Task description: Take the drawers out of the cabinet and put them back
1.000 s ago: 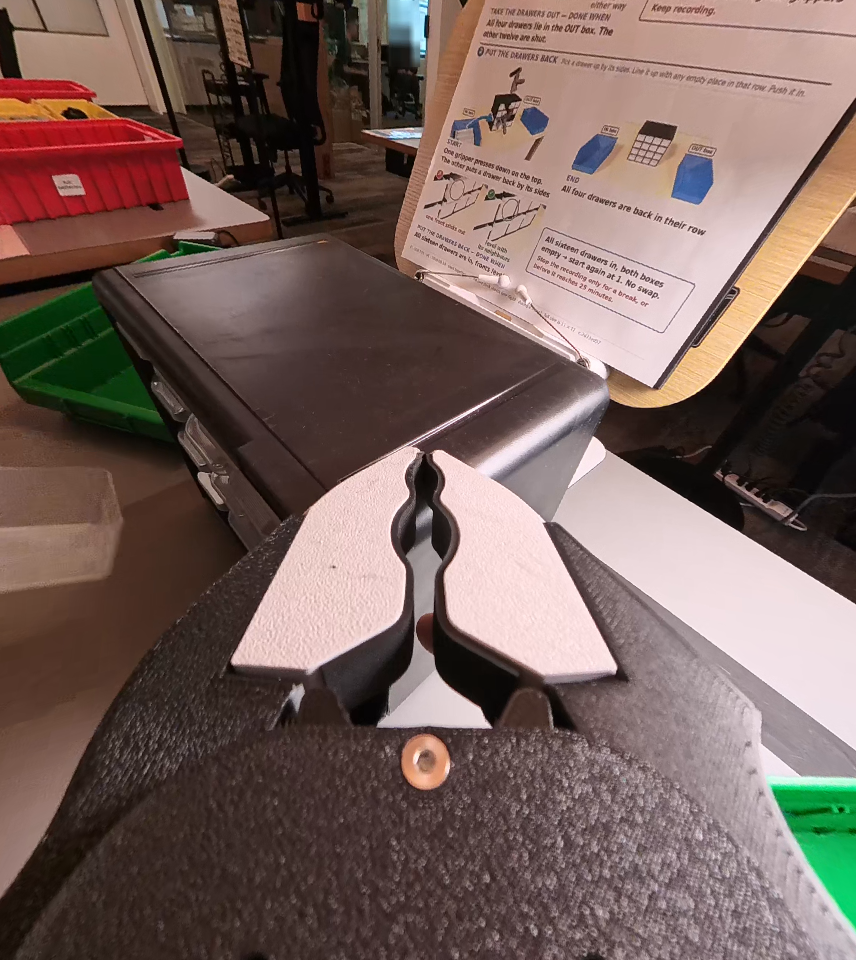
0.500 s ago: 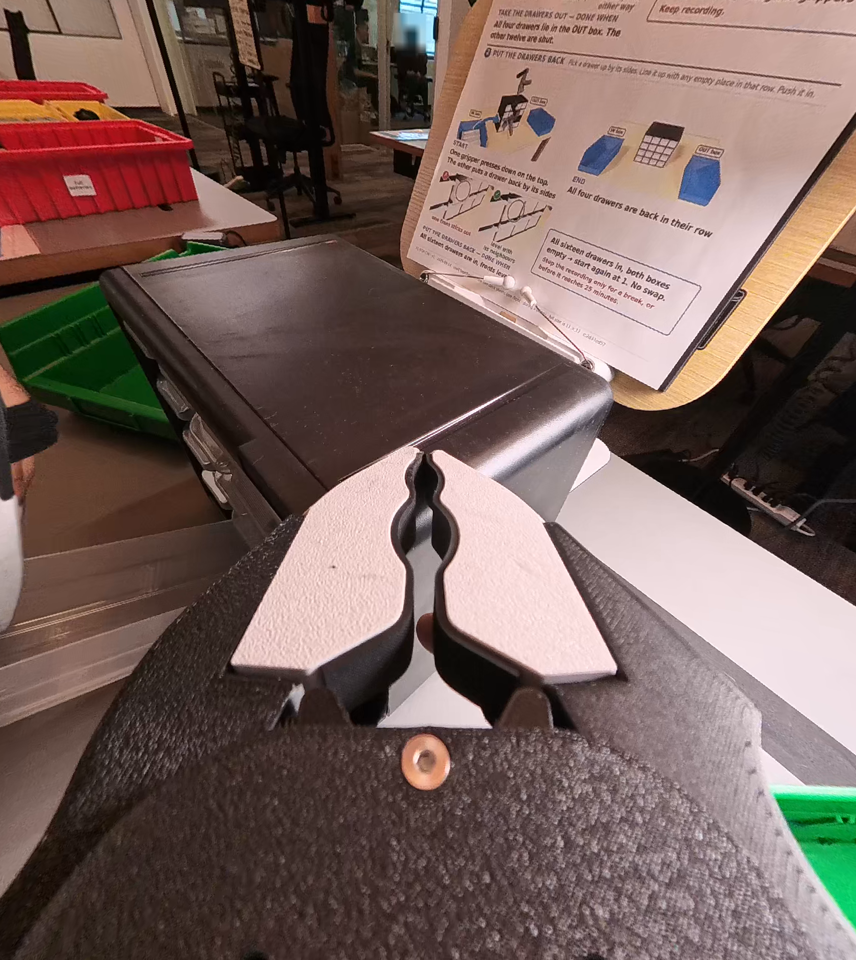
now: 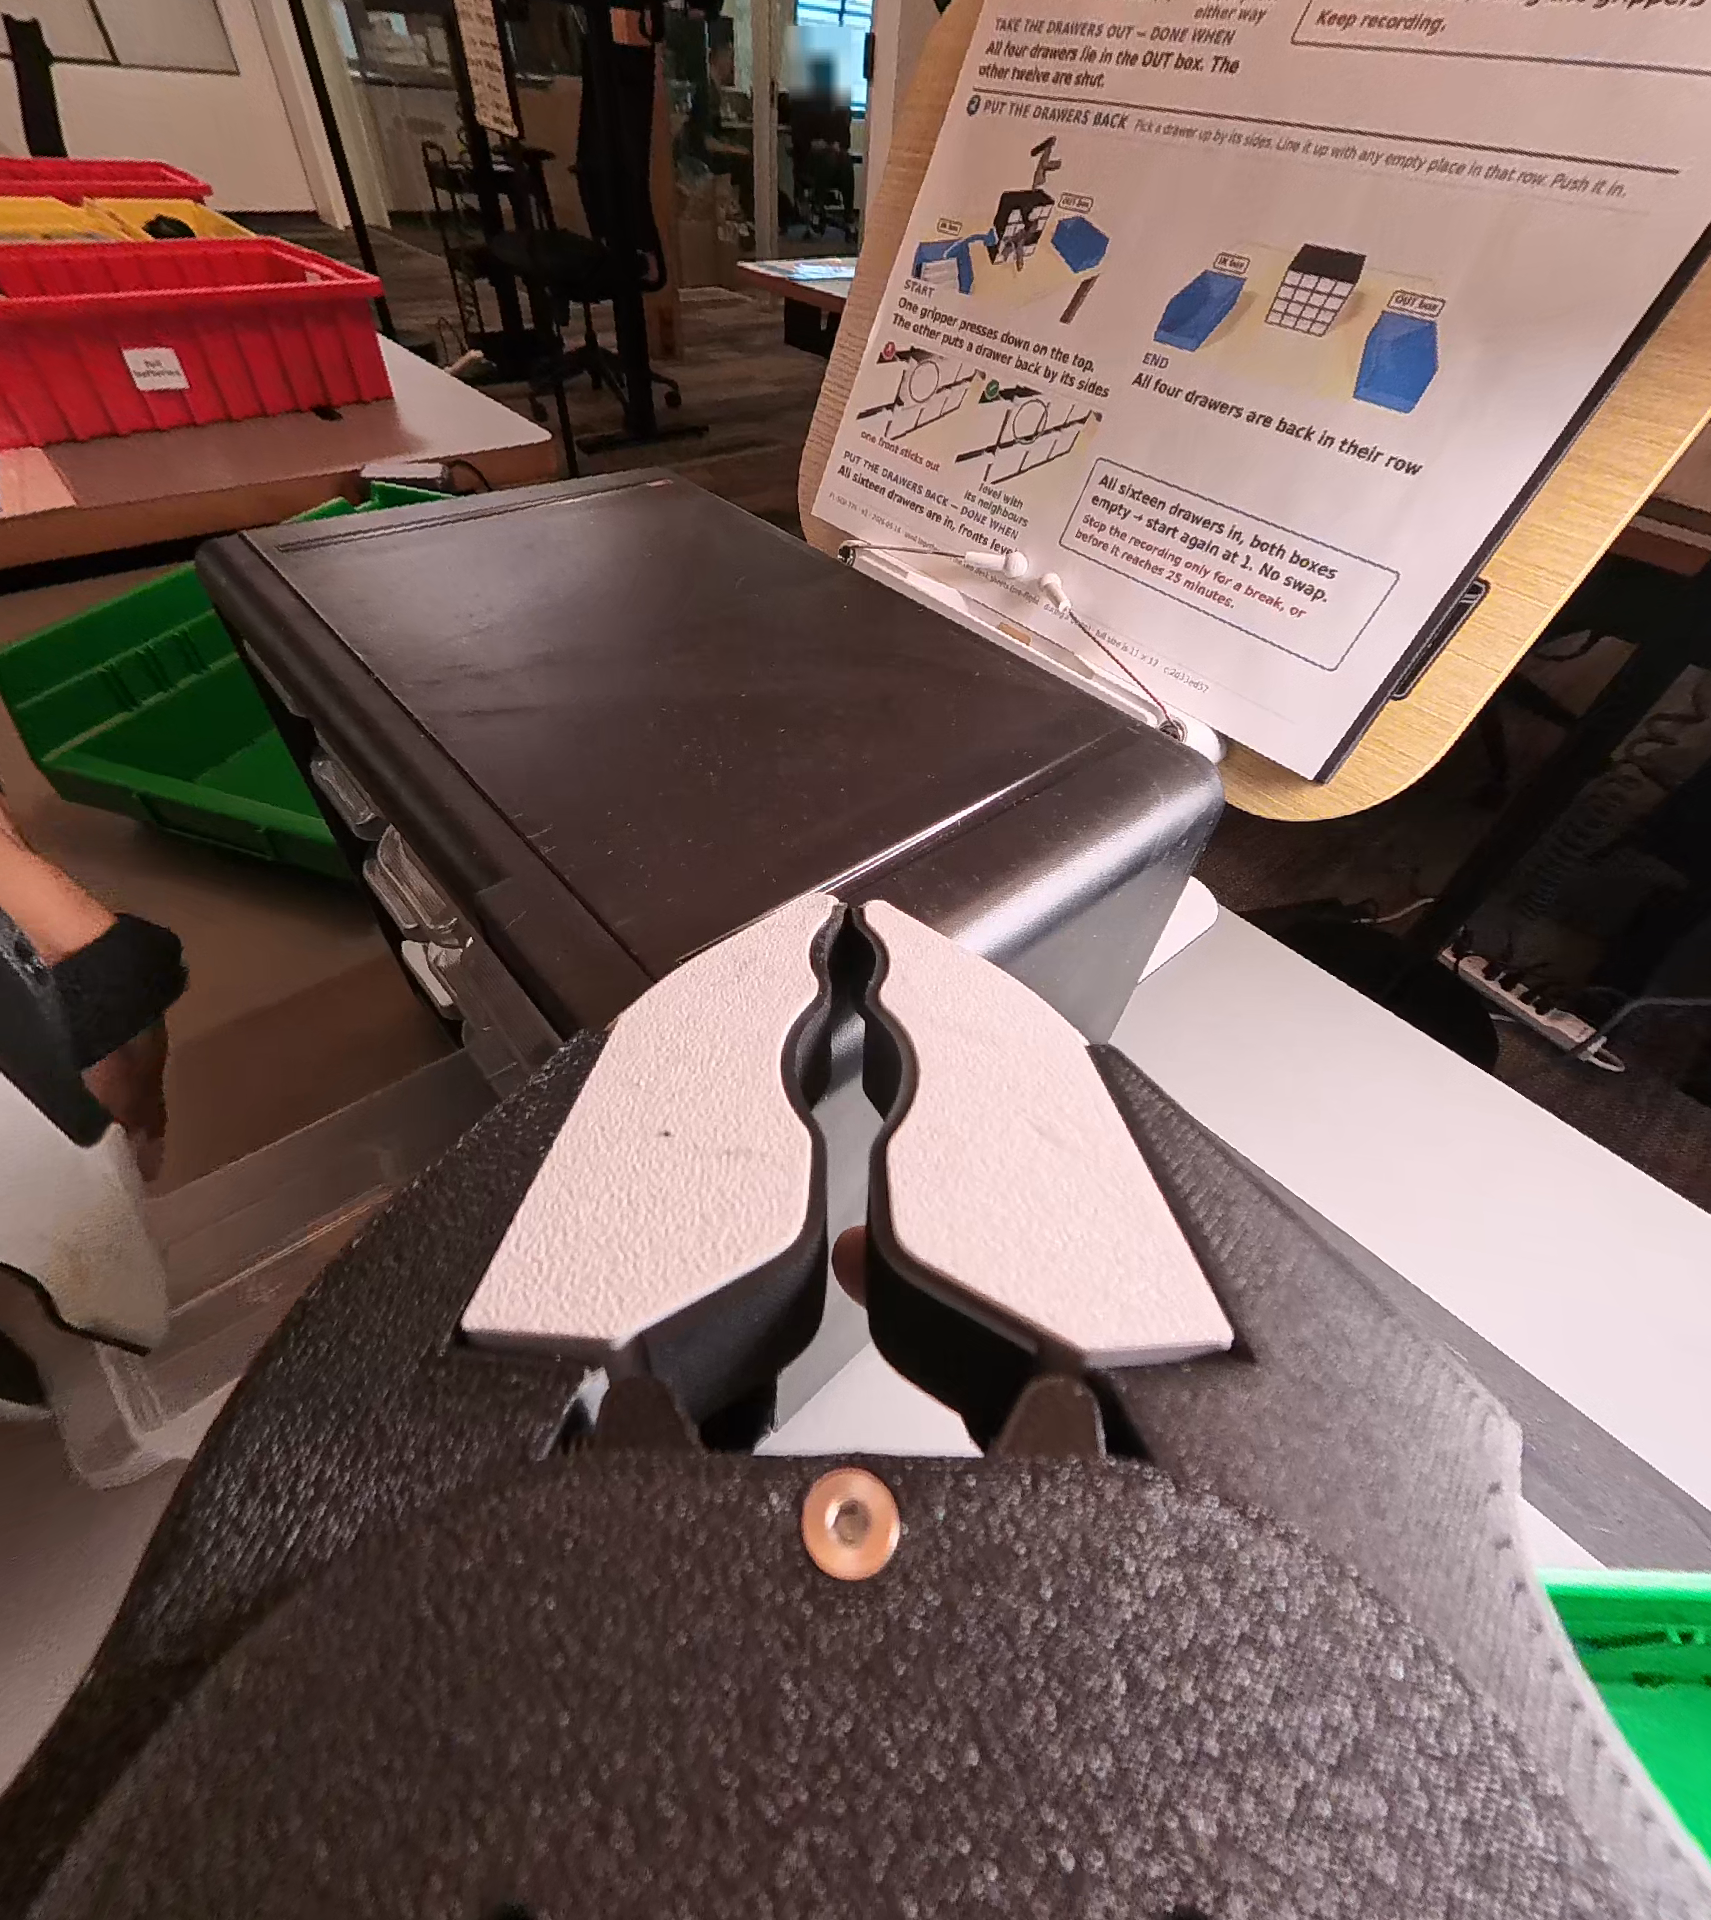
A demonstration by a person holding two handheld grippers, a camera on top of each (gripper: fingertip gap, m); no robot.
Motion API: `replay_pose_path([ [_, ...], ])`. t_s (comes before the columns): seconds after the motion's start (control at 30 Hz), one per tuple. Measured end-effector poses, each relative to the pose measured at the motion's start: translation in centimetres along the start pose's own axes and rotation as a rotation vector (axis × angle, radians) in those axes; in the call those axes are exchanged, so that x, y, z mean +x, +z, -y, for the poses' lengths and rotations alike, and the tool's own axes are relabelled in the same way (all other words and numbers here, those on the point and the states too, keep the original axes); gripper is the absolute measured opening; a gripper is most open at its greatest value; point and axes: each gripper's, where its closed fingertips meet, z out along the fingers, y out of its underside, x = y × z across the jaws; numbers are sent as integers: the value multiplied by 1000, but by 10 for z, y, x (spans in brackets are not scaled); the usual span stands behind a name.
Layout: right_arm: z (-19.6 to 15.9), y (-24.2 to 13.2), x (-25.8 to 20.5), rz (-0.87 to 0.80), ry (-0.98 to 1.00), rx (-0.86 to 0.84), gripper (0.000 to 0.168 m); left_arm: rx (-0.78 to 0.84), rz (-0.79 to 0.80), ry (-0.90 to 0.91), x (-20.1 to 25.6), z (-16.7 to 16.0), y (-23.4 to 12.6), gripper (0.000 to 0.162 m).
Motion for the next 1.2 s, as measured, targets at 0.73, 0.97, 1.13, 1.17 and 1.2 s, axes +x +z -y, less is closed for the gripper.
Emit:
replay_pose_path([
  [0.73, 0, 1, 0, 22, 20, 15, 0, 182, 405, -158, -52, -16, -3, 7],
  [0.97, 0, 1, 0, 19, 19, 14, 0, 89, 561, -214, -86, -32, 17, 0],
  [1.13, 0, 1, 0, 27, 27, 20, 0, 86, 588, -270, -97, -32, 28, 0],
  [1.17, 0, 1, 0, 28, 27, 21, 0, 80, 599, -262, -97, -31, 30, 0],
  [1.2, 0, 1, 0, 29, 26, 21, 0, 76, 606, -241, -96, -31, 31, 1],
])
